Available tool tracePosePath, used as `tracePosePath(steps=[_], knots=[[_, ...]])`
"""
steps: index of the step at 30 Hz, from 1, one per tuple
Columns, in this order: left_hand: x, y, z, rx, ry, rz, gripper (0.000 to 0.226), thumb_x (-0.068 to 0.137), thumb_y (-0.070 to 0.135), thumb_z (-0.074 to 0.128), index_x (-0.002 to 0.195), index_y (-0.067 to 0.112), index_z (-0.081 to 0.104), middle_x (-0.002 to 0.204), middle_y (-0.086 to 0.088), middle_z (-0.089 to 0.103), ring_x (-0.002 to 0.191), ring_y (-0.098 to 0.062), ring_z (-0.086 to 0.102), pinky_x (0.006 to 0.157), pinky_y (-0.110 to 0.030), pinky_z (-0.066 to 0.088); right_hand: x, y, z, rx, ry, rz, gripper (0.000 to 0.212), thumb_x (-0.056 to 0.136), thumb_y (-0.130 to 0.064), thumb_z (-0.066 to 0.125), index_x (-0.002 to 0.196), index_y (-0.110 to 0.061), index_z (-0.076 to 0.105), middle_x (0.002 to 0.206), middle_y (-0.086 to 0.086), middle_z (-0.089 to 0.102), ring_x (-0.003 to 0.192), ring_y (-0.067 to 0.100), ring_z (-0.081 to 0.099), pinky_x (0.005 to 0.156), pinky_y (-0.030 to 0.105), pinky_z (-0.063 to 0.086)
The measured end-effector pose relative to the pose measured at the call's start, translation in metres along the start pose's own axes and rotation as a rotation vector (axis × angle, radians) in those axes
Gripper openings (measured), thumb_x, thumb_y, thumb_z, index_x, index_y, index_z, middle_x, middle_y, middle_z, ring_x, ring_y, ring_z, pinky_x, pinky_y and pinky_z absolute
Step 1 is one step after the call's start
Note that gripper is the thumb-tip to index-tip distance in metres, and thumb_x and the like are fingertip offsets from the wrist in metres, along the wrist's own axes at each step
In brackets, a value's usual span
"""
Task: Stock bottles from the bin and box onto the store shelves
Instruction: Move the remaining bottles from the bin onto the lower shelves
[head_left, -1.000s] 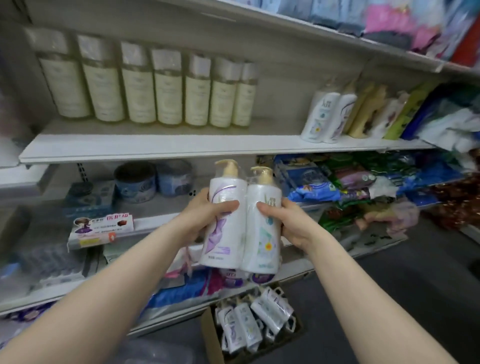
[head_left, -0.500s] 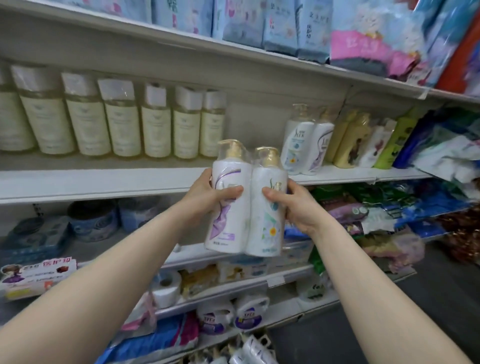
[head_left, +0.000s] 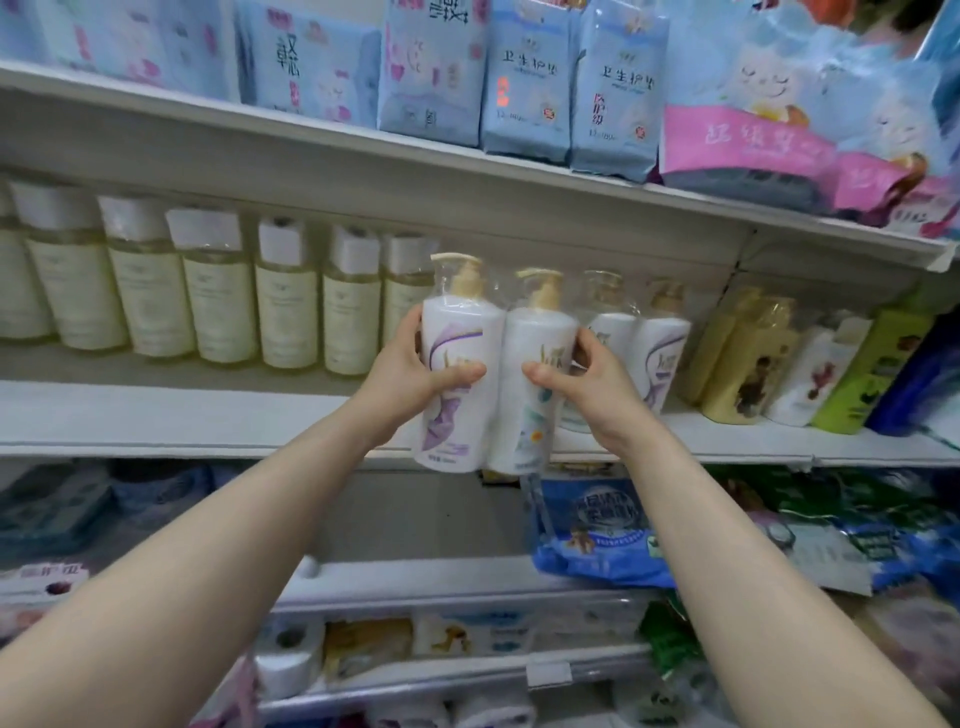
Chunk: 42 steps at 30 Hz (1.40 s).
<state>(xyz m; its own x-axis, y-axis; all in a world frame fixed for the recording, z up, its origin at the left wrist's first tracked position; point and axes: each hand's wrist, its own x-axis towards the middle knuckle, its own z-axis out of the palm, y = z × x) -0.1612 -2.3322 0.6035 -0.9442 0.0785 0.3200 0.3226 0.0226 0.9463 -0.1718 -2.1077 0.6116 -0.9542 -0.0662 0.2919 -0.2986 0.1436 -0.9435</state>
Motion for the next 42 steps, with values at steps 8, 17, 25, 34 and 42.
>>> tracePosePath(steps=[8,17,25,34,42], knots=[[0.026,-0.021,0.009,0.027,0.038,0.063,0.077,0.070,0.013,0.087,0.135,0.025,0.048,0.115,0.006,0.069,0.100,-0.008,0.068,0.078,-0.025,0.057,0.024,0.015,0.000,0.011,0.023,-0.050,0.061,0.080,-0.005,0.079,0.131,-0.023,0.052,0.126,-0.004,0.064,0.117,0.011,0.060,0.090,0.024,0.053],[0.048,-0.041,0.009,0.045,0.028,0.068,0.071,0.074,0.018,0.085,0.133,0.028,0.046,0.116,0.008,0.067,0.101,-0.004,0.067,0.088,-0.031,0.057,0.038,0.028,0.004,0.017,0.051,-0.031,0.063,0.083,-0.008,0.077,0.134,-0.032,0.047,0.130,-0.010,0.060,0.119,0.006,0.057,0.097,0.030,0.052],[0.031,-0.065,0.010,0.243,0.053,0.178,0.088,0.077,0.014,0.081,0.142,0.047,0.031,0.132,0.013,0.058,0.119,-0.006,0.058,0.101,-0.042,0.050,0.022,0.048,0.021,-0.313,0.330,-0.053,0.076,0.083,-0.027,0.077,0.147,-0.029,0.036,0.144,-0.008,0.051,0.129,0.012,0.051,0.108,0.044,0.046],[-0.017,-0.099,0.020,0.766,0.216,0.478,0.066,0.075,-0.002,0.079,0.129,0.027,0.058,0.134,-0.004,0.042,0.113,-0.017,0.052,0.090,-0.029,0.048,-0.034,0.101,0.064,-0.835,0.390,-0.354,0.055,0.082,-0.001,0.071,0.129,-0.021,0.054,0.130,0.007,0.042,0.121,0.023,0.044,0.101,0.029,0.043],[-0.004,-0.103,0.021,0.829,0.188,0.482,0.068,0.077,-0.004,0.076,0.133,0.030,0.058,0.145,-0.007,0.033,0.115,-0.021,0.051,0.091,-0.029,0.048,-0.019,0.101,0.059,-0.827,0.390,-0.327,0.050,0.084,-0.003,0.070,0.130,-0.019,0.058,0.128,0.010,0.043,0.120,0.024,0.045,0.099,0.024,0.035]])
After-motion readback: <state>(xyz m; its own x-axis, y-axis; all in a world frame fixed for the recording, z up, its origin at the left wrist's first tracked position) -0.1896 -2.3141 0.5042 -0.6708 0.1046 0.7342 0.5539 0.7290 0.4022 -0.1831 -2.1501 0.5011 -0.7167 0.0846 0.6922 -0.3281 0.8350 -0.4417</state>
